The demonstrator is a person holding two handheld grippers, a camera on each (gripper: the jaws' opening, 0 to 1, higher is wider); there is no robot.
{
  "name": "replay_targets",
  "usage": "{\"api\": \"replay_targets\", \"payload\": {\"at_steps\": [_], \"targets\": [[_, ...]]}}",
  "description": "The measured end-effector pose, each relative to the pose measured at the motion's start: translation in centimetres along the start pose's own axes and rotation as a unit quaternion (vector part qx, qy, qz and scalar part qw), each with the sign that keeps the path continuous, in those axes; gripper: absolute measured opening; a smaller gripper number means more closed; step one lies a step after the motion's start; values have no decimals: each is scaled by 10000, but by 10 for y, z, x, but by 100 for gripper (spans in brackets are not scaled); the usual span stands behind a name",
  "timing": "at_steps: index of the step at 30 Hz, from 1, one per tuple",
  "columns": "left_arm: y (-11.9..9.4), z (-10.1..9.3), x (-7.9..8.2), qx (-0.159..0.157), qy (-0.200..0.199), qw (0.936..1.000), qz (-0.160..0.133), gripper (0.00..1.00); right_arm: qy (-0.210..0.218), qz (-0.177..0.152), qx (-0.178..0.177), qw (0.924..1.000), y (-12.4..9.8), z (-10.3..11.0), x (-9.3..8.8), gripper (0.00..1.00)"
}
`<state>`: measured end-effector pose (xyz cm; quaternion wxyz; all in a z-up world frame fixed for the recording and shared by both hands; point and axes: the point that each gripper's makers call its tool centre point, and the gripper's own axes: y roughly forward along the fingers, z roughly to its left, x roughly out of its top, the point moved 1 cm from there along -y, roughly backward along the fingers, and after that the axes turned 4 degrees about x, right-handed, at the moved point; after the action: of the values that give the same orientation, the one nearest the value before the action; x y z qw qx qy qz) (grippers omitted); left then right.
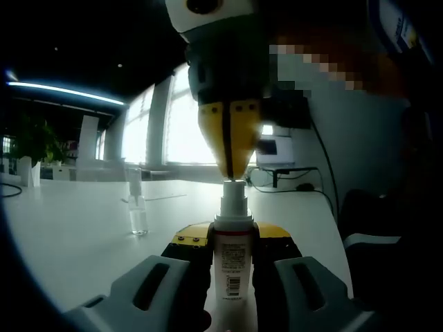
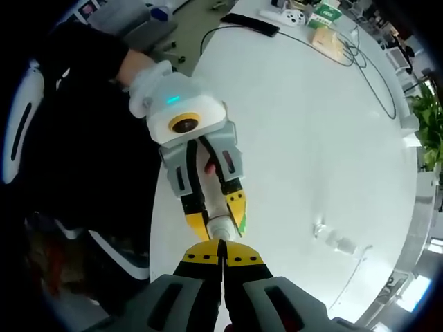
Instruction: Clamp pump bottle remove cover press pump head put on cover
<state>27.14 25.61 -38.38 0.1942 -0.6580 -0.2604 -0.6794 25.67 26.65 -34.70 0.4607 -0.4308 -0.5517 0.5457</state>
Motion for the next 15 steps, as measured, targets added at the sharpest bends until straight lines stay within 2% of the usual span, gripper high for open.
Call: {"api": "replay_targets", "payload": {"at_steps": [15], "targets": [[0, 0, -1, -3, 1, 10000, 0, 12, -24, 68, 3, 10000, 1, 0, 0, 0]]}}
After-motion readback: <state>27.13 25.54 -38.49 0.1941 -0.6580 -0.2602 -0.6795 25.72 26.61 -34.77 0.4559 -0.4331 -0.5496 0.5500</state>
